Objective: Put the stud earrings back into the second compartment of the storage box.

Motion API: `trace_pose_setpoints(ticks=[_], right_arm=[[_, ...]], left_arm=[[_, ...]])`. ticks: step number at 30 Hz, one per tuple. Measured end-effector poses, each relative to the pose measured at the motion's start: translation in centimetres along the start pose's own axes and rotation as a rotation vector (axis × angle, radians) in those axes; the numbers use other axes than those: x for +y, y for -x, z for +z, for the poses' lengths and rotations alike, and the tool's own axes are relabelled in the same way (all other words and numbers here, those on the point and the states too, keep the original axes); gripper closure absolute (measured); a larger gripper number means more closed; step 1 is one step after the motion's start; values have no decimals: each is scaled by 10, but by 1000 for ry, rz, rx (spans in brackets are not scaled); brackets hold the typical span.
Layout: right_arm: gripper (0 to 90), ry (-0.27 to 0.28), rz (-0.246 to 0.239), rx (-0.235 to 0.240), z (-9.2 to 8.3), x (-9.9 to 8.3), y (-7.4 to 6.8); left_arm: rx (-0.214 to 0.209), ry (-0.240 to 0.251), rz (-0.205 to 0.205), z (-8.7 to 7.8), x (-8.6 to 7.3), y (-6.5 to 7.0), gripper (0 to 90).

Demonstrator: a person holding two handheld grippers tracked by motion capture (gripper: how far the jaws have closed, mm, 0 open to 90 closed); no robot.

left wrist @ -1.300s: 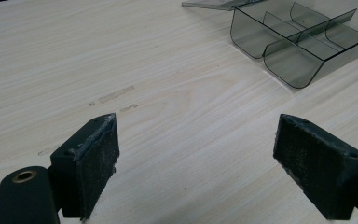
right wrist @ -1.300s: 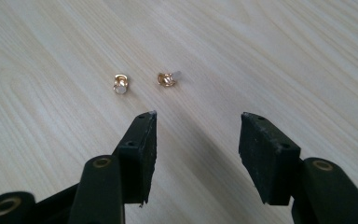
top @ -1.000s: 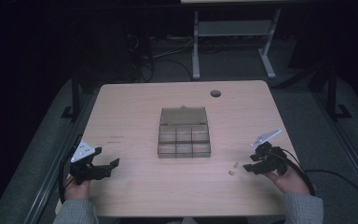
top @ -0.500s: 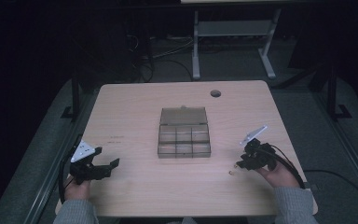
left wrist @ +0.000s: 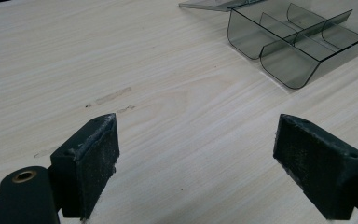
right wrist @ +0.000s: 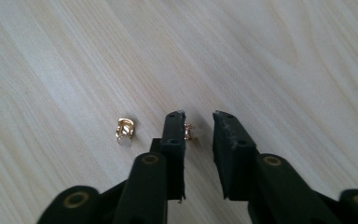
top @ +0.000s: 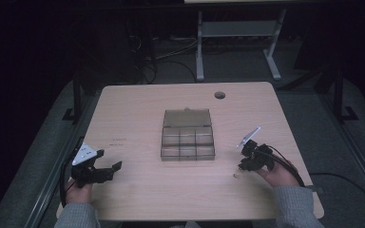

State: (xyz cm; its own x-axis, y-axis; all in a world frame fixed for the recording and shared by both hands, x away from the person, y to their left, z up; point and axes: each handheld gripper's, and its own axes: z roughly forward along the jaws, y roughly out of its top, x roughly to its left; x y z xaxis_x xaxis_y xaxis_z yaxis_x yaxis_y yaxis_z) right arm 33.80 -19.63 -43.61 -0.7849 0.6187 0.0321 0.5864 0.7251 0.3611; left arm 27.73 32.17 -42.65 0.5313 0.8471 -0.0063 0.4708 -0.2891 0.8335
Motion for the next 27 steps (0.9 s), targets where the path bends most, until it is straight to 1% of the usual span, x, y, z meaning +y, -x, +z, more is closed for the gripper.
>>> trace_pose_setpoints(ticks=[2, 6, 8, 16, 19, 20, 21, 23, 26, 27], right_arm=[[772, -7, 2, -6, 1, 0, 0], [785, -17, -1, 2, 4, 0, 0], [815, -25, -7, 4, 5, 0, 1], [846, -18, 2, 32, 5, 0, -1], [849, -16, -1, 41, 5, 0, -1], [850, -17, -11, 47, 4, 1, -1], [850, -17, -15, 46, 3, 2, -1], [858, -13, -15, 48, 0, 5, -1], [860, 2, -26, 69, -3, 10, 1], [860, 3, -23, 72, -3, 11, 1]], left_arm=[[0, -1, 1, 0, 0, 0, 140], [-1, -6, 3, 0, 0, 0, 140], [0, -2, 1, 0, 0, 0, 140], [1, -6, 3, 0, 0, 1, 140], [6, 2, -6, -1, 0, -1, 140], [12, 7, -14, -2, -1, -2, 140], [14, 0, -14, -2, -1, -3, 140], [19, 3, -14, -3, -2, -3, 140], [21, 4, -18, -4, -2, -4, 140], [21, 2, -16, -4, -2, -4, 139]])
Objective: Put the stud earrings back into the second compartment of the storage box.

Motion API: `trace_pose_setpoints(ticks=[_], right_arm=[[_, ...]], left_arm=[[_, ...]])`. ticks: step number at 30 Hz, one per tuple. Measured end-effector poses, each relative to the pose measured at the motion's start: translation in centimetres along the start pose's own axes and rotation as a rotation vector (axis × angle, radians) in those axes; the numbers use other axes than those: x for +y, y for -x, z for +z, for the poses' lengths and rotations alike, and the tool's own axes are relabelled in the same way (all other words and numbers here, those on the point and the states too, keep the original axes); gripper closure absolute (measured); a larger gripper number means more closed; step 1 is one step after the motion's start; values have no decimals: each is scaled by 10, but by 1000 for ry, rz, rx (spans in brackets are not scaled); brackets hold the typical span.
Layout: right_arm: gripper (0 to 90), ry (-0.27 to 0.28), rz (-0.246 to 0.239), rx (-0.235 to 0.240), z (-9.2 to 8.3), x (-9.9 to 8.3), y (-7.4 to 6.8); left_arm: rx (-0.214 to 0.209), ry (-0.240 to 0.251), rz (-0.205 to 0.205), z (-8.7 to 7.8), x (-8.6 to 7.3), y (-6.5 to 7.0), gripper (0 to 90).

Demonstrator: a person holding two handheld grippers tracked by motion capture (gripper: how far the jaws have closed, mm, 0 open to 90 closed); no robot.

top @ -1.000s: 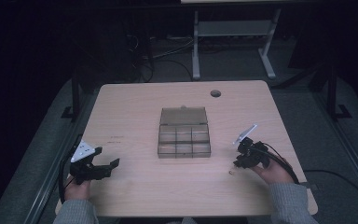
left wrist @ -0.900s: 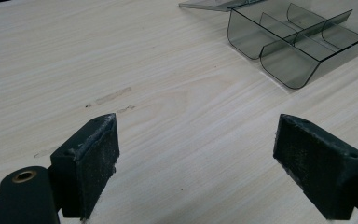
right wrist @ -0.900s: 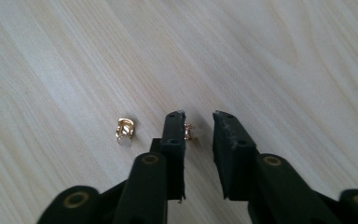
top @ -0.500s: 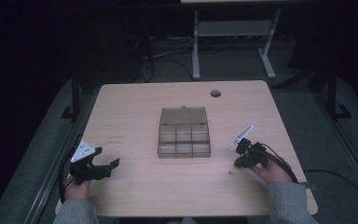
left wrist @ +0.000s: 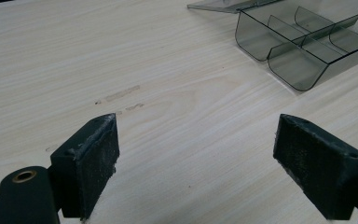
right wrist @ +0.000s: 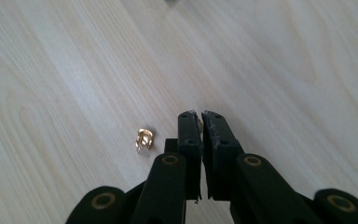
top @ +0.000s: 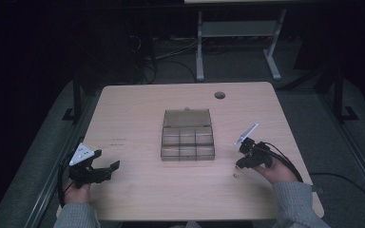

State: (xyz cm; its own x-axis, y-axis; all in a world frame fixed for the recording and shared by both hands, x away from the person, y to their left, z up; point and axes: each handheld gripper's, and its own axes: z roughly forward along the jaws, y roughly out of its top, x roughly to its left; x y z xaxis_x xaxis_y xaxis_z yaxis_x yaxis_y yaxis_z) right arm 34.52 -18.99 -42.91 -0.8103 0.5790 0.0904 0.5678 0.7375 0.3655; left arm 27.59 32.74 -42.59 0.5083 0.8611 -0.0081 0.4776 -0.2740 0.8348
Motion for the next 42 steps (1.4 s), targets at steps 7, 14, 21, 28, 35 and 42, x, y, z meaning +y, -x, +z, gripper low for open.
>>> trace_pose_setpoints(ticks=[7, 14, 21, 28, 35, 42], right_arm=[[860, 9, -9, 11, -3, 7, 2], [861, 11, -41, 14, -12, 19, 4], [861, 19, -79, 16, -20, 36, 1], [860, 11, -108, 27, -21, 55, 0], [861, 13, -117, 32, -19, 68, 2], [861, 25, -119, 60, -18, 79, 3]], left_arm=[[-3, 1, 0, 0, 0, 0, 139], [-2, 2, -1, -1, 0, 1, 139], [1, 3, -7, -1, 0, 1, 140], [0, 8, -9, -2, 0, 0, 140], [1, 8, -7, -2, 0, 0, 140], [1, 9, -8, -2, 0, 0, 140]])
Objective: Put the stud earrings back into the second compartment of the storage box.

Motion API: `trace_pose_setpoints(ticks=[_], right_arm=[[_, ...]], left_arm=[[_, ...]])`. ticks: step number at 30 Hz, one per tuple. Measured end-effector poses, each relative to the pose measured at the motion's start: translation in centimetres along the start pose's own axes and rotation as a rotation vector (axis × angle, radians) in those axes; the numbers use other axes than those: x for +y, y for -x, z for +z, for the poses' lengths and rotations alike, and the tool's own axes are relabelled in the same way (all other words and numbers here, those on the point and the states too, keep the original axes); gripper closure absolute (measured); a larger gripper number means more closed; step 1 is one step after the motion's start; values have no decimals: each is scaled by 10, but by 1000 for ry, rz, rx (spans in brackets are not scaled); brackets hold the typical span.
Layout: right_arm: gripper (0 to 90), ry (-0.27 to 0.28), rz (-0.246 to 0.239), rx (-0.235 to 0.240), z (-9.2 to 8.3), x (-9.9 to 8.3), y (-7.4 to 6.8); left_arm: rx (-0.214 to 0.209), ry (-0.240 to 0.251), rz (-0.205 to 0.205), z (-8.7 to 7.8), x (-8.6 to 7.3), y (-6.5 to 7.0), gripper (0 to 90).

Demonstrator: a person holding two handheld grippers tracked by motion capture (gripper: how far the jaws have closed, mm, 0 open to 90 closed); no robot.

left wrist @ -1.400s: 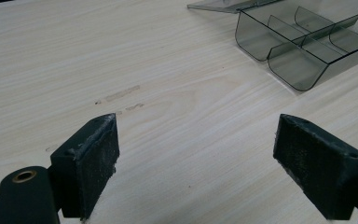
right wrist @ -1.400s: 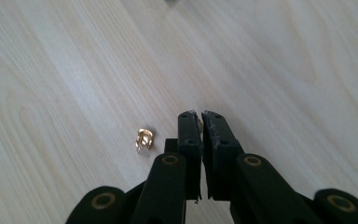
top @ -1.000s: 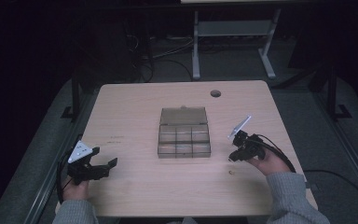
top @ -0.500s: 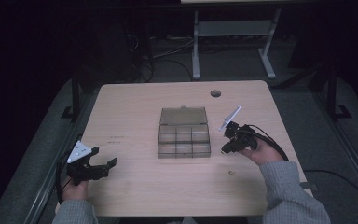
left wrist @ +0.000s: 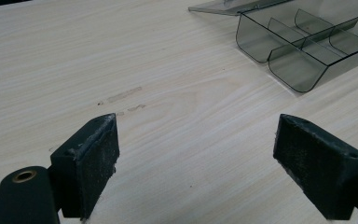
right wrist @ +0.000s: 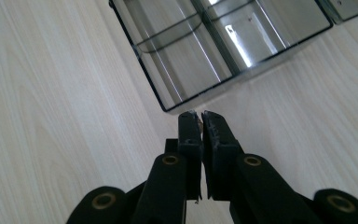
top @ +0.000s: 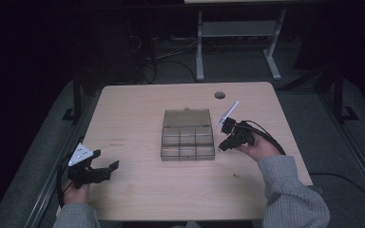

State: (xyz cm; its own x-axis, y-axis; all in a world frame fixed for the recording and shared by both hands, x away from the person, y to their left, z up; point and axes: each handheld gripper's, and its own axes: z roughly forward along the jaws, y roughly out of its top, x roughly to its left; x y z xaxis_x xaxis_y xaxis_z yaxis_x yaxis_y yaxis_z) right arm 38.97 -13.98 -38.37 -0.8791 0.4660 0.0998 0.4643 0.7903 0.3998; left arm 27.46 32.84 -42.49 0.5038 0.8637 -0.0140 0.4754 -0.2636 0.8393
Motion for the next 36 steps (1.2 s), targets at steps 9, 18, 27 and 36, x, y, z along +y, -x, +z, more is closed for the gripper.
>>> trace_pose_setpoints(ticks=[9, 18, 27, 36], right_arm=[[862, -7, -22, 1, -1, 16, -1], [862, -3, -30, 5, -1, 28, 3], [861, -10, -36, 19, 2, 44, 6], [861, -19, -55, 20, 7, 63, 7]], left_arm=[[-1, 1, 2, 0, 0, 0, 139], [-1, 3, 1, 0, 0, 0, 140], [-2, 2, -4, 0, 0, 0, 140], [-2, 3, -2, 0, 0, -1, 140]])
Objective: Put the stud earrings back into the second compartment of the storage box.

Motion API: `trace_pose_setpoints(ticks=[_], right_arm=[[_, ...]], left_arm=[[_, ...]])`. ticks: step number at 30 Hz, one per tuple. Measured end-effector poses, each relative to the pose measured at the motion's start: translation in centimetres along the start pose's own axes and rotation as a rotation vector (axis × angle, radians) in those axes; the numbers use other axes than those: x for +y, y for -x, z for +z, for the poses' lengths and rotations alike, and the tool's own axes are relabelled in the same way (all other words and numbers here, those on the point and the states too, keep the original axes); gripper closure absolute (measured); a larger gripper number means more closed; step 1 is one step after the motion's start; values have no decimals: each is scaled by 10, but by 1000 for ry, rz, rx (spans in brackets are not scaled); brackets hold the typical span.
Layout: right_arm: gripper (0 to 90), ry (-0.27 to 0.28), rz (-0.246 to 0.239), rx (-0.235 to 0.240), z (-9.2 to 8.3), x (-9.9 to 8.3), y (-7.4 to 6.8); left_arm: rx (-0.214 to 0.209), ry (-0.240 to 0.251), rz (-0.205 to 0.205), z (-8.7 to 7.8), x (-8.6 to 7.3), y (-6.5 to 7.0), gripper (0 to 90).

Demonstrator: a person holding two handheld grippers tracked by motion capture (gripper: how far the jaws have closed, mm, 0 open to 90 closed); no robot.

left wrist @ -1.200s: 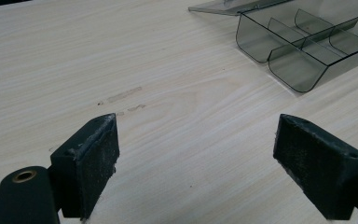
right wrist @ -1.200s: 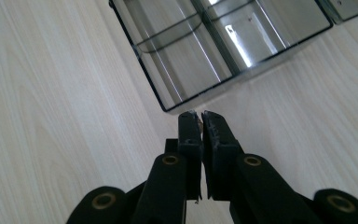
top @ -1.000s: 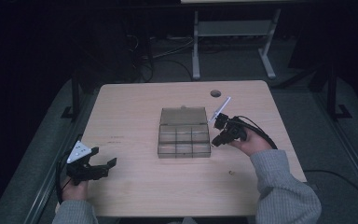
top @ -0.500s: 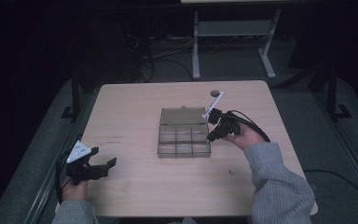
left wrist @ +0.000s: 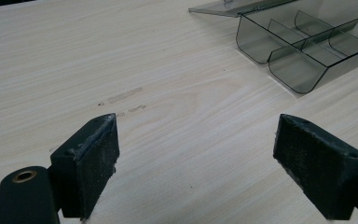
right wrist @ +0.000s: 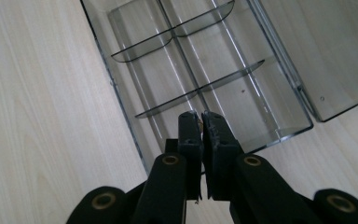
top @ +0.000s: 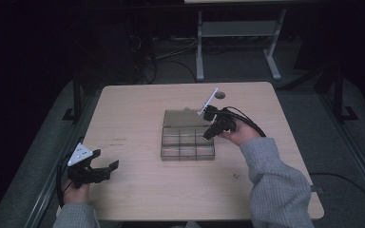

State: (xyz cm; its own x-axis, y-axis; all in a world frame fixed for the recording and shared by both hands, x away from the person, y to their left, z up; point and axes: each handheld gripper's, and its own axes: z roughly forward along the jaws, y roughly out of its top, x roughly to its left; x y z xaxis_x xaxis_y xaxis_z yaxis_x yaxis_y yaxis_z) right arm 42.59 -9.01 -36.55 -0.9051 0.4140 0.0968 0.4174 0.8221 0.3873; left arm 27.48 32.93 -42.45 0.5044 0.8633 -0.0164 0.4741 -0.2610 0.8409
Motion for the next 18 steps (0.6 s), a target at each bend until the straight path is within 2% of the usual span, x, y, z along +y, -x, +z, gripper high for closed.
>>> trace_pose_setpoints(ticks=[11, 13, 18], right_arm=[[856, -1, -12, -2, 8, 25, 3], [857, 11, -10, 10, 11, 28, 5], [857, -12, -9, 9, 24, 38, 7]], left_arm=[[0, 0, -2, 0, 0, 0, 140], [0, 2, -3, 0, 0, 0, 140], [0, 2, -6, 0, 0, 0, 140]])
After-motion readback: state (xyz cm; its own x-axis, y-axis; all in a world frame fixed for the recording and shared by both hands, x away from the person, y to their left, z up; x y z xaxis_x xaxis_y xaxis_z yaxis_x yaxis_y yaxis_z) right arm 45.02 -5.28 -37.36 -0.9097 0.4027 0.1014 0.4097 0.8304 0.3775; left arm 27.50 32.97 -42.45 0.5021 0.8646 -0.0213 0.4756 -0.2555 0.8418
